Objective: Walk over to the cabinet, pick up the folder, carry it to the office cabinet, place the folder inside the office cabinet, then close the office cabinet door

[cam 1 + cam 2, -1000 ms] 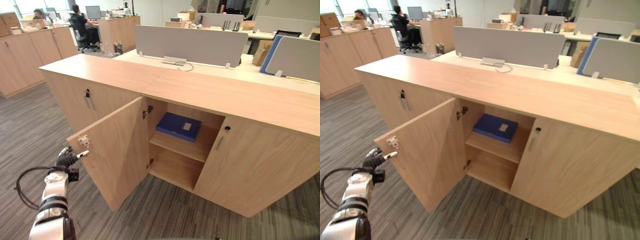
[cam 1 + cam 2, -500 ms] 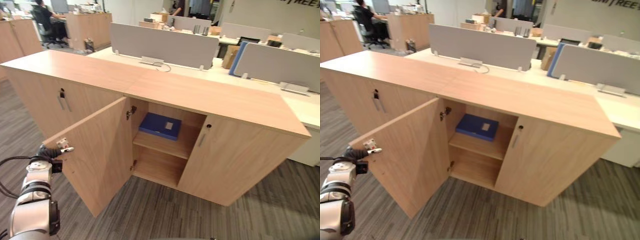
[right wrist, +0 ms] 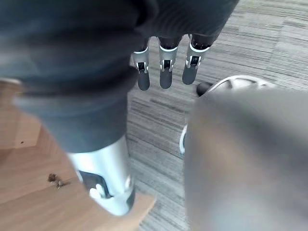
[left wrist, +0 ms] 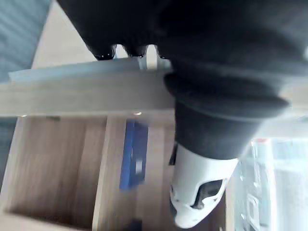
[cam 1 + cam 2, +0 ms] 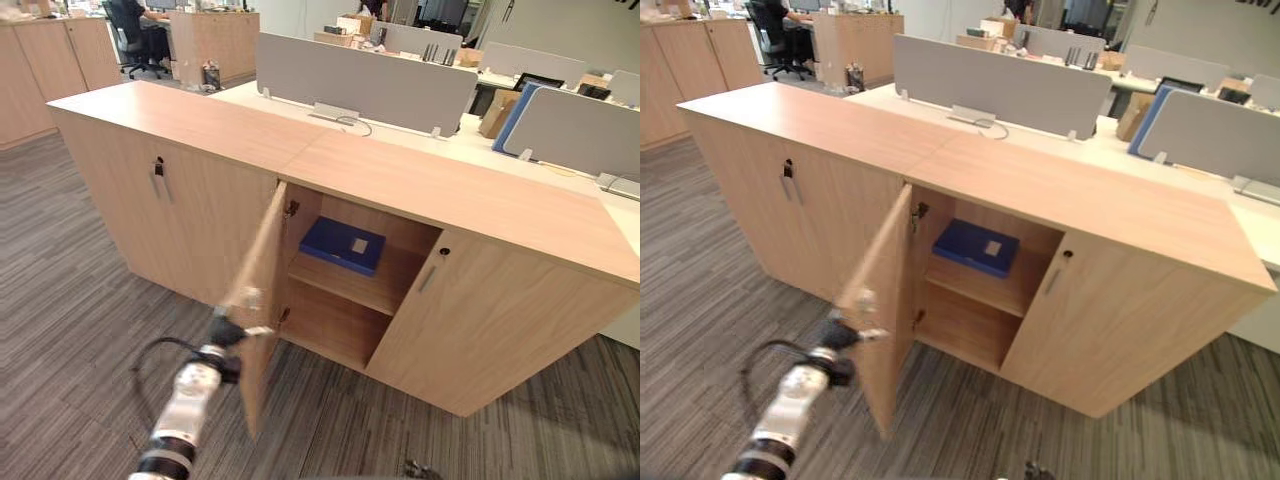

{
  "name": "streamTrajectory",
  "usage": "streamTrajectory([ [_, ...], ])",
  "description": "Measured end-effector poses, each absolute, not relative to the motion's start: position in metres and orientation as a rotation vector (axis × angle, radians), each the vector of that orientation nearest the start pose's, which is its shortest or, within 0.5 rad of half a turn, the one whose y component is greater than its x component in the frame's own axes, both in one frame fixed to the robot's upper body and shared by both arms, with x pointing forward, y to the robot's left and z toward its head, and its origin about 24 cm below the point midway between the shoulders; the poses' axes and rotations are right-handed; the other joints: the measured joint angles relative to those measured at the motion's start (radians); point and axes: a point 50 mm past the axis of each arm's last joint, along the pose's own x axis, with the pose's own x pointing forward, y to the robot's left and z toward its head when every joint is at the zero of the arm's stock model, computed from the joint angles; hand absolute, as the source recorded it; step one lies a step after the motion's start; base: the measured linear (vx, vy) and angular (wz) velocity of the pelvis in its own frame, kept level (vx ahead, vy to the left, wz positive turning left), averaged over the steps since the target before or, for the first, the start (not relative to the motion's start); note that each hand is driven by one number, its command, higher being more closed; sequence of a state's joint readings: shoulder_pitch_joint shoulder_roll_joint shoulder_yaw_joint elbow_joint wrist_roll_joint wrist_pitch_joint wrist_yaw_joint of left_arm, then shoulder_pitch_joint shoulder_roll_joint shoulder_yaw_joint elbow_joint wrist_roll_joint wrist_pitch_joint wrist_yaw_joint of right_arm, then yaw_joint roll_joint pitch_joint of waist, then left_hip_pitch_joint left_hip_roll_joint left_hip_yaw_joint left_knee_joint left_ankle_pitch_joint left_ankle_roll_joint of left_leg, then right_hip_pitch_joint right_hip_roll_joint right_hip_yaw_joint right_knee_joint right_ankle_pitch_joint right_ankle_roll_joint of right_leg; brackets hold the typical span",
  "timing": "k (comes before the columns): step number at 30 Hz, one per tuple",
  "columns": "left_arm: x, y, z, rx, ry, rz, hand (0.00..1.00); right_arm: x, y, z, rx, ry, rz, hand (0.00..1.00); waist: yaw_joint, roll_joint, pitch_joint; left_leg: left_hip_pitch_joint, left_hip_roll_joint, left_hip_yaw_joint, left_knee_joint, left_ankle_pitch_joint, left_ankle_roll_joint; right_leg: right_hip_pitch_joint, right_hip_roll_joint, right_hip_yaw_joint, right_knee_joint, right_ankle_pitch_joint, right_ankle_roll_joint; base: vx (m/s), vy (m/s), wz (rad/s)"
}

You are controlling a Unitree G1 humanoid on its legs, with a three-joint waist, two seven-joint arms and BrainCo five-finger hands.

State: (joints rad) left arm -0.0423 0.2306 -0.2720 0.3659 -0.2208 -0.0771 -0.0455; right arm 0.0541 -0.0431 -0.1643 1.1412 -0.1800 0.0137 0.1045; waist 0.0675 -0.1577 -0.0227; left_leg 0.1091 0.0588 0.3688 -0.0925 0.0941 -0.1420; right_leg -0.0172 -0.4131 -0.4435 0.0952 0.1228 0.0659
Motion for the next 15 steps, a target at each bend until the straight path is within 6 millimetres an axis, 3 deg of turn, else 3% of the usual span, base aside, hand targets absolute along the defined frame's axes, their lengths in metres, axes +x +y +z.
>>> streamTrajectory([
  [2, 0.228, 0.115, -0.032, 0.014, 0.303, -0.393, 0.00, 0.086, -0.171, -0.171, -0.053, 1.222, 0.059, 0.00, -0.004, 0.002, -0.012, 0.000, 0.001, 0.000, 0.000, -0.001, -0.001, -0.001, -0.001, -0.008, 0.003, 0.000, 0.001, 0.05, 0.005, 0.07],
  [4, 0.206, 0.062, -0.027, -0.047, 0.288, -0.669, 0.00, 0.088, -0.162, -0.171, -0.095, 1.221, 0.124, 0.00, -0.012, 0.004, -0.017, -0.001, 0.005, -0.001, 0.000, -0.005, -0.005, -0.001, 0.001, -0.018, 0.009, 0.001, 0.003, 0.07, 0.002, 0.00],
  [6, 0.192, 0.031, -0.022, -0.117, 0.279, -0.814, 0.00, 0.089, -0.158, -0.171, -0.117, 1.218, 0.157, 0.00, -0.022, 0.014, -0.021, 0.001, 0.015, 0.004, 0.001, -0.007, -0.007, -0.007, 0.009, -0.022, 0.016, 0.003, 0.005, 0.05, -0.002, -0.08],
  [8, 0.184, 0.014, -0.016, -0.164, 0.267, -0.902, 0.00, 0.092, -0.158, -0.171, -0.143, 1.208, 0.178, 0.00, -0.027, 0.024, -0.025, 0.002, 0.028, 0.011, 0.002, -0.008, -0.008, -0.014, 0.022, -0.024, 0.020, 0.003, 0.005, 0.05, -0.014, -0.17],
  [11, 0.180, 0.007, -0.014, -0.211, 0.273, -0.944, 0.00, 0.098, -0.159, -0.169, -0.207, 1.186, 0.225, 0.00, -0.047, 0.038, -0.026, 0.002, 0.042, 0.017, 0.005, -0.008, -0.009, -0.019, 0.037, -0.024, 0.016, 0.002, 0.006, 0.02, -0.012, -0.10],
  [15, 0.181, 0.023, -0.027, -0.248, 0.341, -0.881, 0.00, 0.098, -0.162, -0.169, -0.228, 1.178, 0.236, 0.00, -0.061, 0.059, -0.017, 0.002, 0.065, 0.030, 0.006, -0.015, -0.017, -0.018, 0.064, -0.023, -0.005, 0.000, 0.008, 0.01, -0.015, -0.08],
])
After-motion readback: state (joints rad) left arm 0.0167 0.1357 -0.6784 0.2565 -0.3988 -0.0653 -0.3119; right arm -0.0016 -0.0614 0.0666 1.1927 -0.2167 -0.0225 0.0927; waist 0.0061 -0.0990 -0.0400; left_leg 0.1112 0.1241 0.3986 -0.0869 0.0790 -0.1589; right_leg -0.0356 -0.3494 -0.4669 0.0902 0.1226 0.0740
